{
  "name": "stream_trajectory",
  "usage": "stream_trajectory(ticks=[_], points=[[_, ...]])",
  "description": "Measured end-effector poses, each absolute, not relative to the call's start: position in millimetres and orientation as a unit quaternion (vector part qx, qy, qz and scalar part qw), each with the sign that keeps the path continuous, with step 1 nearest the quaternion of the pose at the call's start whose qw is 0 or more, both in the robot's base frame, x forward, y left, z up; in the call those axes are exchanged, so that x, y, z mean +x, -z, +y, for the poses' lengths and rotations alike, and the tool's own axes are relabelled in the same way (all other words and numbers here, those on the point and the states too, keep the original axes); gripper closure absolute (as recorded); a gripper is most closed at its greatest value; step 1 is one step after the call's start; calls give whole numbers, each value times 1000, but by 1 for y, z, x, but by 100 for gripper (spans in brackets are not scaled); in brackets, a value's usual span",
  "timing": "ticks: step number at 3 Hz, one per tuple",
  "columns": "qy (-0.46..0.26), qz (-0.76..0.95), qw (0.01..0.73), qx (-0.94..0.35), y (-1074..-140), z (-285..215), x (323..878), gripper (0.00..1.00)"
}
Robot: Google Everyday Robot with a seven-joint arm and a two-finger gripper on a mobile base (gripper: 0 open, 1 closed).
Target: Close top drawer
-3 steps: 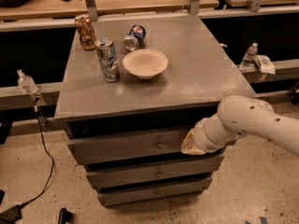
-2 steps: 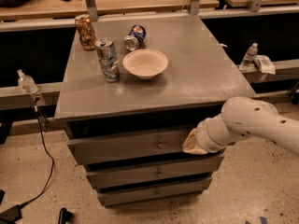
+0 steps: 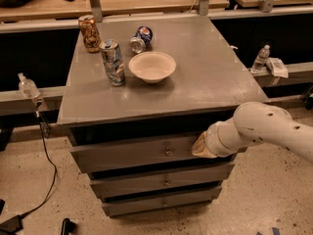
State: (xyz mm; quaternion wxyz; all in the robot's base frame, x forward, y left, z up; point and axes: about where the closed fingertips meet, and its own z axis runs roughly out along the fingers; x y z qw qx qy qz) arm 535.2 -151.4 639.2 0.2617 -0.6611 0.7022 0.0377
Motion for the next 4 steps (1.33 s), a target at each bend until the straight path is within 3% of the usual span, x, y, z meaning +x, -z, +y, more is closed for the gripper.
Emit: stream_trajectory(ticks=[4], points=[[-84,699,263,-660,-631,-154,505,100]])
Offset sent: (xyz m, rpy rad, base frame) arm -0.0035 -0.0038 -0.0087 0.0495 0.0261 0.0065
